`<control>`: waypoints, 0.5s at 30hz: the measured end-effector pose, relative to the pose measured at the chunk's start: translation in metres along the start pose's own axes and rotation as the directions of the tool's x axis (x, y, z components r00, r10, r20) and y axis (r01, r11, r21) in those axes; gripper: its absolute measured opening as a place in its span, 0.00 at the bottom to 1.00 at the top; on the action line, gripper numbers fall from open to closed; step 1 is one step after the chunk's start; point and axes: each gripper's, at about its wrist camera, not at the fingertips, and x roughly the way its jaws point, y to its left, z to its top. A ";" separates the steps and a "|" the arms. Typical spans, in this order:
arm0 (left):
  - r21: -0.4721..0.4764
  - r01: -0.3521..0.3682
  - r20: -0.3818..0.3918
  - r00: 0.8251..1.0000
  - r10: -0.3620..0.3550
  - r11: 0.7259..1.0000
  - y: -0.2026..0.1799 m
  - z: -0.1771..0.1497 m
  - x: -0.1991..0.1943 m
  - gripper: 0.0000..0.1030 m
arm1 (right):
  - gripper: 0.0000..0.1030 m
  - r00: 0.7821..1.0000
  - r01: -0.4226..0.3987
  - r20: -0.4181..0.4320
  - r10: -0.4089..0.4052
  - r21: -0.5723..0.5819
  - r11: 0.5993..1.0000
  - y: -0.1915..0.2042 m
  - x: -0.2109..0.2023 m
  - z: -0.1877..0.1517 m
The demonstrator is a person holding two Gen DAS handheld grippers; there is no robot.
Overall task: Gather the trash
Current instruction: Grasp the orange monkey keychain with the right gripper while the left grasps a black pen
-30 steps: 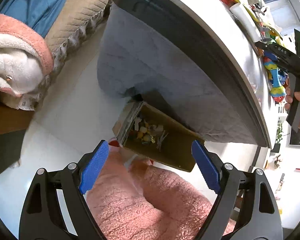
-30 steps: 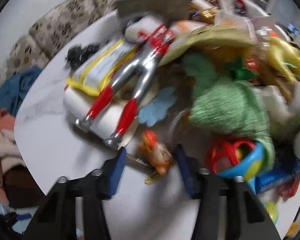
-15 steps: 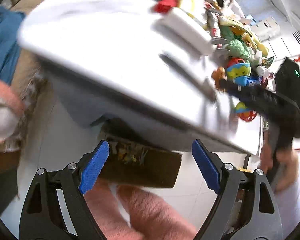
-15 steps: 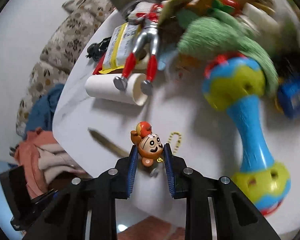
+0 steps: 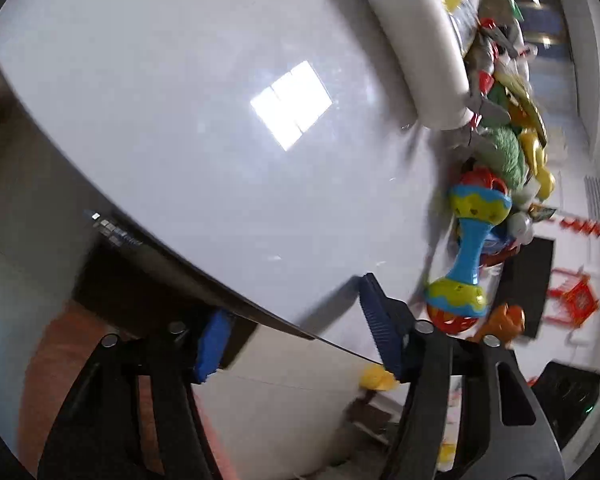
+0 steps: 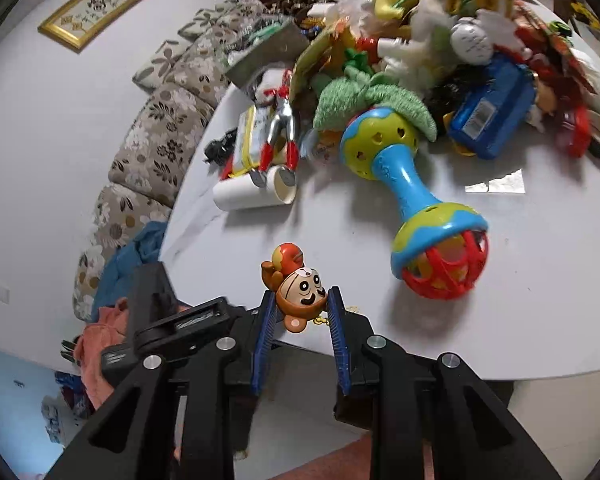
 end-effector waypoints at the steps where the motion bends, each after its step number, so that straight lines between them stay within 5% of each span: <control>1: 0.002 0.010 -0.004 1.000 -0.010 1.000 0.002 -0.001 -0.001 0.50 | 0.26 1.000 -0.011 0.009 0.011 0.004 1.000 -0.001 -0.006 0.000; 8: -0.014 0.139 -0.013 0.990 -0.139 0.990 0.021 -0.014 -0.021 0.19 | 0.26 0.999 -0.031 0.014 0.031 0.003 1.000 -0.001 -0.018 -0.003; 15: -0.007 0.152 -0.028 0.988 -0.152 0.988 0.016 -0.015 -0.024 0.11 | 0.26 0.999 -0.040 0.007 0.040 0.004 0.999 0.003 -0.016 -0.009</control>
